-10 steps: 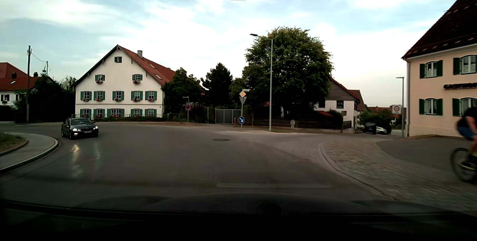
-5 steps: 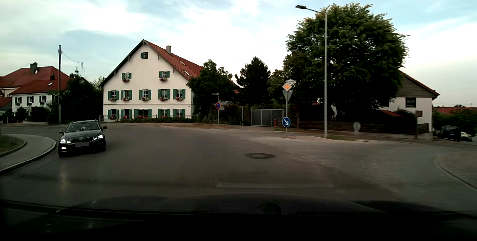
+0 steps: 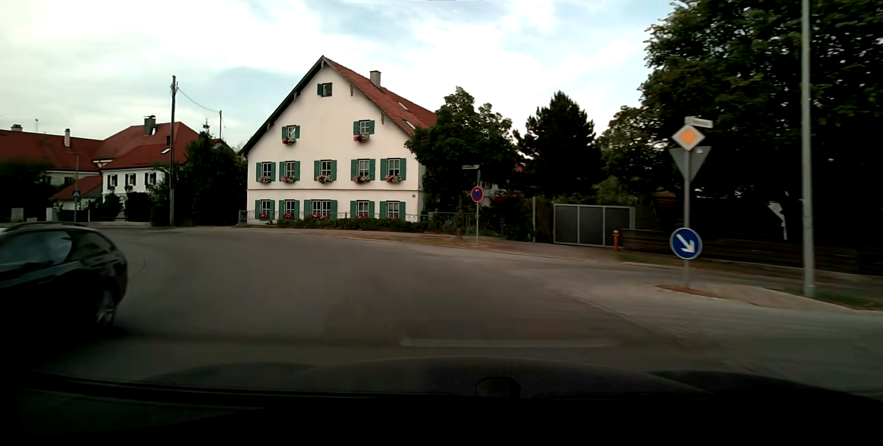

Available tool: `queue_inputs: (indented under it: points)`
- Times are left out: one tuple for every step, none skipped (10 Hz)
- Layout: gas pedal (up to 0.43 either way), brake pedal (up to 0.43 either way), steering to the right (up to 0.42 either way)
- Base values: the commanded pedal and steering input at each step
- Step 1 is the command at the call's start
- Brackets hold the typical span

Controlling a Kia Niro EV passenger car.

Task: Follow the waypoints while adhering to traffic rules and regulations

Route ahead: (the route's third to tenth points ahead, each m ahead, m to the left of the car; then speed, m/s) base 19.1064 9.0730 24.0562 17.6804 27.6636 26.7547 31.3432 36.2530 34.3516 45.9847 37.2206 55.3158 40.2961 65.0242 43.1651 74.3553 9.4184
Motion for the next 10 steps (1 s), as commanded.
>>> queue_inputs:
  points:
    - [0.0, 0.006, -0.185]
    - [0.0, 0.012, -0.192]
    - [0.0, 0.006, -0.192]
    - [0.008, 0.006, -0.192]
    - [0.008, 0.006, -0.19]
    - [0.008, 0.006, -0.187]
    - [0.028, 0.006, -0.184]
    - [0.039, 0.006, -0.182]
    - [0.047, 0.012, -0.181]
    - [0.059, 0.006, -0.181]
